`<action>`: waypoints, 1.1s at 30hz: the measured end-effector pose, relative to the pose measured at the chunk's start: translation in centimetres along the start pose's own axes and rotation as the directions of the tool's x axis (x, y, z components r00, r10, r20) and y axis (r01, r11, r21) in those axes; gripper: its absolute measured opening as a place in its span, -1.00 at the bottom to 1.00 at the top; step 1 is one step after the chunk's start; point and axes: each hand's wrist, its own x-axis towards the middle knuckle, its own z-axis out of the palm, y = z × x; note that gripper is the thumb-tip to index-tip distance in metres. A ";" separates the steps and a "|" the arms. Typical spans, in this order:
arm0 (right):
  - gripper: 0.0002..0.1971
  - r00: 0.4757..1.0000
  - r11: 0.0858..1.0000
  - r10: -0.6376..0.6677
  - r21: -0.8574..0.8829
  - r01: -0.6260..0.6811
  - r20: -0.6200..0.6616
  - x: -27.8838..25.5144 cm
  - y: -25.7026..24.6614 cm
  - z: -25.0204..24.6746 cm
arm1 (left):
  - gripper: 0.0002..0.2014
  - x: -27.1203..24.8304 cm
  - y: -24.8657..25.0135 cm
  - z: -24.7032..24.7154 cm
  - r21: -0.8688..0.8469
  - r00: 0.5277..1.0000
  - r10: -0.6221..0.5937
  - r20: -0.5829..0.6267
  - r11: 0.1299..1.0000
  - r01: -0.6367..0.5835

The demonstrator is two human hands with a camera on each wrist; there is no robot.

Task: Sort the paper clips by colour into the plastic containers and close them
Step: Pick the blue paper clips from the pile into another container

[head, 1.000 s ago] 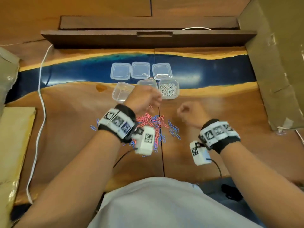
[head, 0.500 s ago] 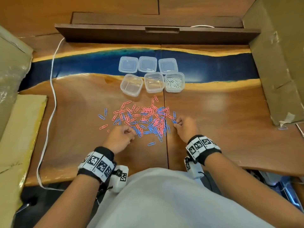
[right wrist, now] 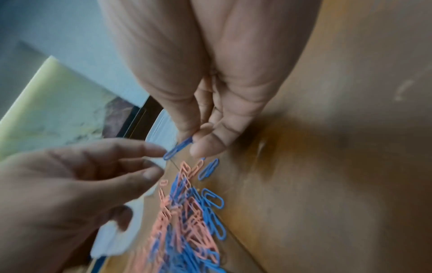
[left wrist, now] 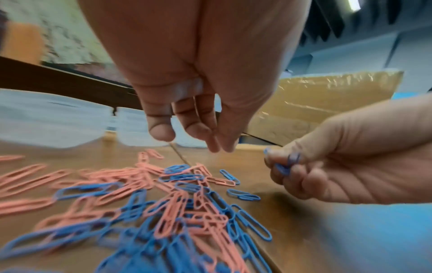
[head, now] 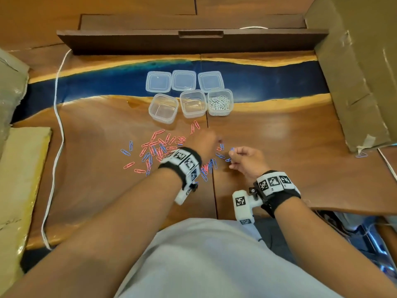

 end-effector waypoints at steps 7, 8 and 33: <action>-0.89 0.984 0.897 0.128 0.409 -0.170 0.127 -0.9 0.8 -2.2 | -0.76 5.5 1.3 1.4 0.346 0.961 0.114 0.254 0.917 -0.200; -0.89 0.981 0.878 0.138 0.441 -0.186 0.139 -0.9 1.0 -2.4 | -0.78 5.8 1.3 1.5 0.354 0.957 0.113 0.268 0.912 -0.206; -0.67 0.988 0.877 -0.093 -0.460 0.138 0.119 1.3 0.2 0.3 | -0.60 -1.9 -3.2 1.5 -0.691 0.955 -0.245 0.165 0.663 0.289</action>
